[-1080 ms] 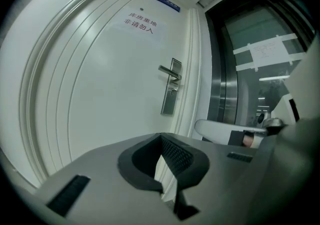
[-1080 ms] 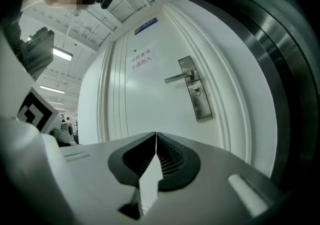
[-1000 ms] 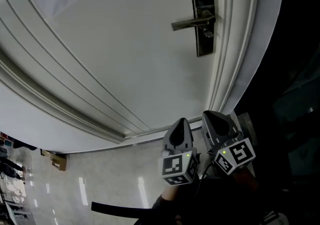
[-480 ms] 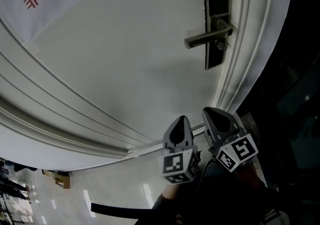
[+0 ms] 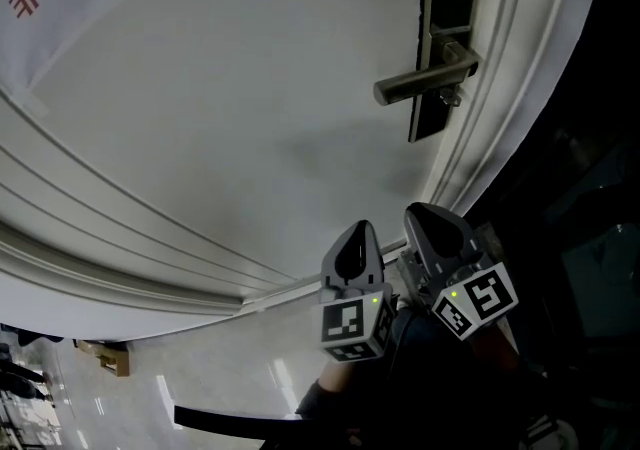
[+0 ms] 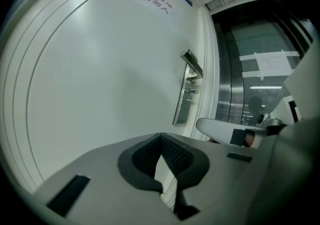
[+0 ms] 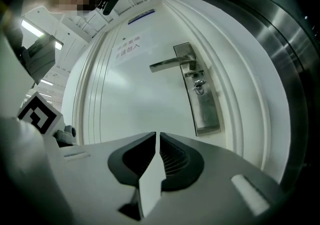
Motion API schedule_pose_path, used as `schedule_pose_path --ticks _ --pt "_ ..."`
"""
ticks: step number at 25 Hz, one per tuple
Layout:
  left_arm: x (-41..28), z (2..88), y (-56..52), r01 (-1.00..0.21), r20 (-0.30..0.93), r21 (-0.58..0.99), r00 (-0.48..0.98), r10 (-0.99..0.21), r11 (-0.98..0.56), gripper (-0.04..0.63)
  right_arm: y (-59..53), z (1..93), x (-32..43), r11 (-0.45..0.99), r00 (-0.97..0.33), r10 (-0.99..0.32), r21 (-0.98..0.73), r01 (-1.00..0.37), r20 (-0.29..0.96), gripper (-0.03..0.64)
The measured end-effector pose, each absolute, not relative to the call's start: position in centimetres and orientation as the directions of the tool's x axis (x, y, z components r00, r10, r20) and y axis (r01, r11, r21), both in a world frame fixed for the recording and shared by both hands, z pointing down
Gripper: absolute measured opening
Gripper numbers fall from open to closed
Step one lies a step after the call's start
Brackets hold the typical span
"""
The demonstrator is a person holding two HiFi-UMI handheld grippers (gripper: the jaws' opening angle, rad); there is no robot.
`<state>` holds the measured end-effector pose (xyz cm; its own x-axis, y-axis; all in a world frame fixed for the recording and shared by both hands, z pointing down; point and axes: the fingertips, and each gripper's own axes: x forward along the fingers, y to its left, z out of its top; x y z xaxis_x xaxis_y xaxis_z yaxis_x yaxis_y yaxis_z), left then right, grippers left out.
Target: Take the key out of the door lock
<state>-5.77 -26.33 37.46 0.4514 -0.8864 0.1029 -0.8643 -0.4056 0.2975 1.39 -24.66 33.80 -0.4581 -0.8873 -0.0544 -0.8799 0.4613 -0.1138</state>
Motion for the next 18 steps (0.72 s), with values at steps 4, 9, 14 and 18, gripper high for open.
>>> schedule_pose_path --ticks 4,9,14,18 --pt "-5.2 36.7 -27.5 -0.868 0.091 0.277 0.452 -0.888 -0.413 -0.002 -25.9 32.3 2.8 0.462 -0.458 -0.886 -0.049 -0.885 -0.075 0.011" --pt "-5.0 35.8 -29.1 -0.889 0.099 0.301 0.390 -0.915 -0.346 -0.001 -27.4 29.6 5.7 0.429 -0.430 -0.893 0.036 -0.903 -0.136 0.023" --pt "-4.2 36.4 -29.8 -0.895 0.091 0.304 0.369 -0.925 -0.327 -0.001 -29.0 26.3 8.3 0.337 -0.399 -0.901 0.305 -0.891 -0.169 0.060" --pt "-3.9 36.4 -30.5 -0.904 0.084 0.313 0.332 -0.940 -0.291 -0.001 -30.4 24.3 8.8 0.222 -0.391 -0.899 0.567 -0.793 -0.195 0.060"
